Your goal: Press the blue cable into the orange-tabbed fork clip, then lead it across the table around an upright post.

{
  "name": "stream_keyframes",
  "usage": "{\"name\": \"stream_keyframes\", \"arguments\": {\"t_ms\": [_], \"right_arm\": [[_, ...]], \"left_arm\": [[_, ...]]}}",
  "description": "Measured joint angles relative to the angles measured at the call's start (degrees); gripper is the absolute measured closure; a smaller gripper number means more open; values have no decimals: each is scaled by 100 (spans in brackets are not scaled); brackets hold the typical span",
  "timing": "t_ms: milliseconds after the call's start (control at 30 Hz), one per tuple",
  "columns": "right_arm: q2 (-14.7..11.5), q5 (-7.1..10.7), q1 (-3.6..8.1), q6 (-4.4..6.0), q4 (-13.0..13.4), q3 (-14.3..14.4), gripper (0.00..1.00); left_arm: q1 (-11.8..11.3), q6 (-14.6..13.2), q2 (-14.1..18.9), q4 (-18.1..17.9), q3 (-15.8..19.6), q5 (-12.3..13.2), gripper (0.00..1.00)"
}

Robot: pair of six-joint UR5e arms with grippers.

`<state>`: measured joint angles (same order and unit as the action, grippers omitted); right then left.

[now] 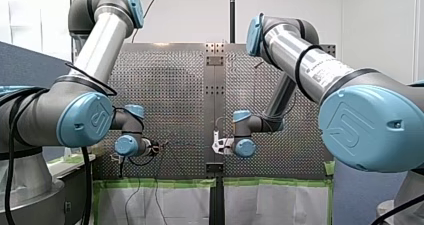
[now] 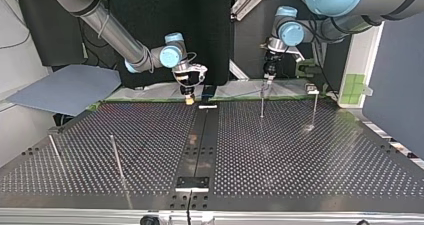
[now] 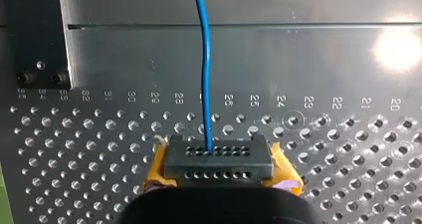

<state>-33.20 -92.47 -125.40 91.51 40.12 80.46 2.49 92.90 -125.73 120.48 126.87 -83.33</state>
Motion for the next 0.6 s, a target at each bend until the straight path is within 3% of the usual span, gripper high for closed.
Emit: {"name": "stream_keyframes", "arguments": {"t_ms": [300, 600], "right_arm": [[8, 0, 18, -8, 1, 0, 100], [15, 0, 20, -10, 20, -1, 100]], "left_arm": [[163, -89, 1, -4, -5, 260, 0], [415, -61, 2, -162, -66, 16, 0]]}}
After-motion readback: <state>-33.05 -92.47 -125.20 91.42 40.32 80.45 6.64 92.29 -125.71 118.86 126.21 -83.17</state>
